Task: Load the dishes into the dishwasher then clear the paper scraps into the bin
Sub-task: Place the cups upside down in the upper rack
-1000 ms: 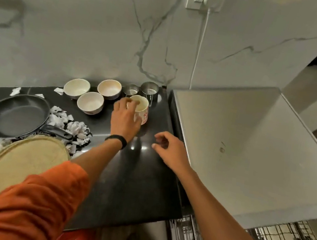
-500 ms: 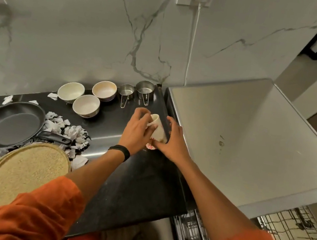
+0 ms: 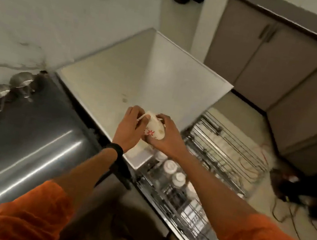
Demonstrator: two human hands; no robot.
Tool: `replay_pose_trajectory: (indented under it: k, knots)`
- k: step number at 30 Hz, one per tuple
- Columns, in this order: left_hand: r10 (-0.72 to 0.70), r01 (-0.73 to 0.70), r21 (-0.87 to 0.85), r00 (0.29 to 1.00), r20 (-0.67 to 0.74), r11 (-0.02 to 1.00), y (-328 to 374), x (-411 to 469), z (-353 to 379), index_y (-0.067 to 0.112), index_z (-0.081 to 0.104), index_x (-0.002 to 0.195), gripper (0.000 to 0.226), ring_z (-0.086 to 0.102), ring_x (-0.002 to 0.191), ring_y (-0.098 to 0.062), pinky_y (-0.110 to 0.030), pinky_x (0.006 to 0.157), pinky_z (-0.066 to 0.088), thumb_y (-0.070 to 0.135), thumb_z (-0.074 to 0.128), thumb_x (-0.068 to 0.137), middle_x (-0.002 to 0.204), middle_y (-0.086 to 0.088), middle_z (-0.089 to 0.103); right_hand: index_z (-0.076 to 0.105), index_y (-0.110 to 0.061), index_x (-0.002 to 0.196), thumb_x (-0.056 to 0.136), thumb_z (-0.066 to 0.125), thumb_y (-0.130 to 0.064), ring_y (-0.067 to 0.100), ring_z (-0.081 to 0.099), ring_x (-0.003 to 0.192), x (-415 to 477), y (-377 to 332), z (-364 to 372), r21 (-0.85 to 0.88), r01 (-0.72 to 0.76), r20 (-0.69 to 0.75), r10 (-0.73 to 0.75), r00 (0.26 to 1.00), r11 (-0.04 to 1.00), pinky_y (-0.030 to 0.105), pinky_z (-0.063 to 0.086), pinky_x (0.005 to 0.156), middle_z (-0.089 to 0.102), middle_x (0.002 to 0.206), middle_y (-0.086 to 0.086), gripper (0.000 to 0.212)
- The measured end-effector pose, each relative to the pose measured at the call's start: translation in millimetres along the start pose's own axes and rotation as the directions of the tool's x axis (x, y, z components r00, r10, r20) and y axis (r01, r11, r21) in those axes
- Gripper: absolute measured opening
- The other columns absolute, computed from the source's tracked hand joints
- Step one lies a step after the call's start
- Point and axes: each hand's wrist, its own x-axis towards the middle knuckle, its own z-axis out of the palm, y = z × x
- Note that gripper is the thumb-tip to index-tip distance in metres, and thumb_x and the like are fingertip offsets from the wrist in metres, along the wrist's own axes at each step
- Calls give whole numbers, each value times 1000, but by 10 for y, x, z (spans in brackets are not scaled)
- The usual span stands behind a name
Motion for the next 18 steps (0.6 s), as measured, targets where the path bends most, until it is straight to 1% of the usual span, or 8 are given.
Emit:
replay_pose_trajectory:
  k: [2,4,5,7,10,13,15,18]
  knots:
    - [27,-22,-58,996,87,998,201,-42,390,18,51,118,22,58,97,-13,-13,75,46,30,57,102,119,-1,49,44,-28,135,71,86,-45,12,63,98,-216,301,-354,70,-78,-37,81,996,994,32,57,80,58,121,-4,78]
    - [68,-53,-99,985,157,994,376,-118,759,22,49,127,32,58,105,-9,-17,80,52,25,62,98,127,0,42,42,-31,134,75,82,-50,17,70,86,-430,597,-699,135,-181,-53,190,980,974,38,62,71,59,120,-3,73]
    - [92,-70,-123,979,183,990,444,-152,910,23,48,128,35,58,108,-8,-19,82,55,21,64,97,129,0,39,41,-32,134,76,79,-55,20,71,80,-516,705,-847,168,-234,-52,246,968,958,37,62,63,58,120,-2,72]
    - [128,-89,-164,961,244,982,612,-212,1225,21,52,124,31,59,108,-7,-21,85,57,19,65,95,126,-2,37,41,-34,133,77,75,-62,24,71,80,-674,932,-1146,217,-324,-53,343,938,921,37,62,58,56,118,-3,71]
    - [160,-105,-164,916,367,981,785,-297,1631,22,58,118,22,58,103,-8,-32,91,57,27,63,97,115,-1,47,41,-32,132,86,70,-56,27,71,84,-835,1194,-1459,302,-424,-20,450,893,854,49,63,62,56,111,-3,59]
    - [130,-58,-158,861,491,986,855,-405,1973,26,53,133,47,55,105,-4,-33,96,54,41,65,90,121,0,45,40,-27,131,92,64,-54,31,70,85,-927,1437,-1651,403,-513,29,549,835,758,48,63,63,60,110,11,52]
    - [69,9,-144,845,531,990,857,-446,2125,27,51,137,61,56,108,-5,-34,98,54,54,66,84,123,2,41,41,-24,131,90,62,-62,33,72,87,-951,1583,-1707,439,-561,82,590,803,702,42,62,60,60,113,14,60]
    - [-42,90,-54,814,579,994,816,-408,2305,26,48,142,73,54,116,-14,-31,99,51,58,72,81,126,2,38,47,-18,131,81,58,-79,31,76,85,-916,1798,-1705,464,-588,165,588,792,662,47,63,74,70,109,14,80]
